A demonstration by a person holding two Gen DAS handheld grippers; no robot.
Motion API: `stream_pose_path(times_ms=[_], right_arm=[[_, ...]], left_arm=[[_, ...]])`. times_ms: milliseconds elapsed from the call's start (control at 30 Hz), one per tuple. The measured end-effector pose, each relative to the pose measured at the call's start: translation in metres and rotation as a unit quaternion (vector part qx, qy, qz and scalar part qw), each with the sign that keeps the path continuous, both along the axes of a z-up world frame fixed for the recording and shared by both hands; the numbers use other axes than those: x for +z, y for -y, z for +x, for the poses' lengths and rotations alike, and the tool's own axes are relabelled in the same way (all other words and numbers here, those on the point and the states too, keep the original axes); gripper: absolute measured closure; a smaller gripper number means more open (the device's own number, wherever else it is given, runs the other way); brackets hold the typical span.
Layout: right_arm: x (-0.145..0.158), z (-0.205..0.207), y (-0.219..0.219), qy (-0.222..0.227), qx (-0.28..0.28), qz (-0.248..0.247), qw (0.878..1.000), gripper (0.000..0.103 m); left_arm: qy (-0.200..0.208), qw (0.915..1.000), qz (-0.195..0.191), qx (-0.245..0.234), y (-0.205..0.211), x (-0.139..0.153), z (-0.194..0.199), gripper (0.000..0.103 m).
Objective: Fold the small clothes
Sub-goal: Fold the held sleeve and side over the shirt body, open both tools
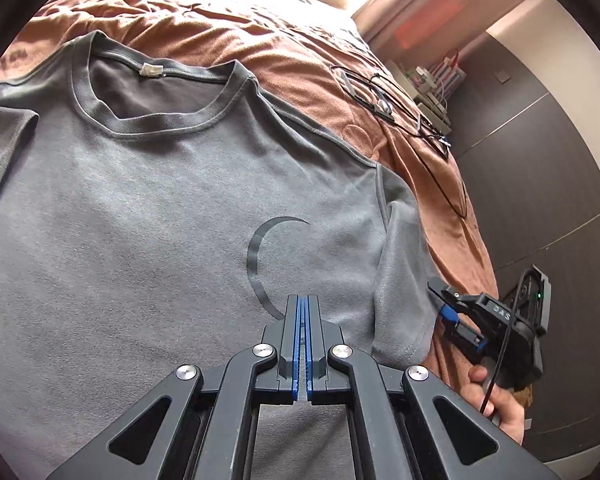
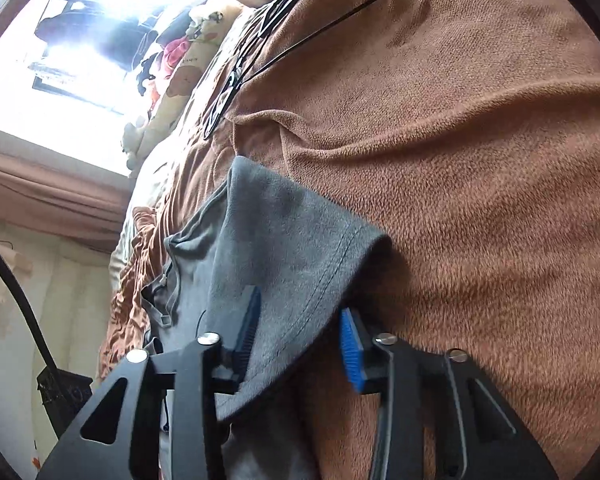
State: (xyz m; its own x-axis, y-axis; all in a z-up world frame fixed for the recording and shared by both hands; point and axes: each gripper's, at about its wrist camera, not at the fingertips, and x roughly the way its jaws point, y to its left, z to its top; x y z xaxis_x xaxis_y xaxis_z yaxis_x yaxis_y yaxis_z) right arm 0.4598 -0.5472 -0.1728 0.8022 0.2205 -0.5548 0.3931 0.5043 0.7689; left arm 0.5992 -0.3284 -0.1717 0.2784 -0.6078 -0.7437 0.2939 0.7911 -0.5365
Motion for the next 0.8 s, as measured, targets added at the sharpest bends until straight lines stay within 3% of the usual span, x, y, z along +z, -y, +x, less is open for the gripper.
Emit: stream_pose_path(times_ms=[100, 200, 400, 533, 800], right_arm=[[0.018, 0.013, -0.016, -0.003, 0.021, -0.025, 0.999, 0.099], [0.051, 0.021, -0.052, 0.028, 0.048, -0.066, 0.996, 0.100], [0.089, 0.057, -0.094, 0.043, 0.097, -0.121, 0.987, 0.100], [0.099, 0.080, -0.116, 0.035, 0.134, -0.167, 0.976, 0.100], [0.093, 0.120, -0.149, 0.018, 0.213, -0.199, 0.957, 0.098]], left_arm=[[0.003, 1.0000, -0.004, 0.003, -0.006, 0.003, 0.000, 0.103], [-0.001, 0.9999, -0.006, 0.012, -0.015, 0.004, 0.002, 0.103], [0.002, 0.9997, -0.009, 0.023, -0.030, 0.009, 0.006, 0.103], [0.003, 0.9995, -0.009, 0.029, -0.041, 0.010, 0.009, 0.103], [-0.003, 0.9992, -0.003, 0.040, -0.052, 0.004, 0.016, 0.103]])
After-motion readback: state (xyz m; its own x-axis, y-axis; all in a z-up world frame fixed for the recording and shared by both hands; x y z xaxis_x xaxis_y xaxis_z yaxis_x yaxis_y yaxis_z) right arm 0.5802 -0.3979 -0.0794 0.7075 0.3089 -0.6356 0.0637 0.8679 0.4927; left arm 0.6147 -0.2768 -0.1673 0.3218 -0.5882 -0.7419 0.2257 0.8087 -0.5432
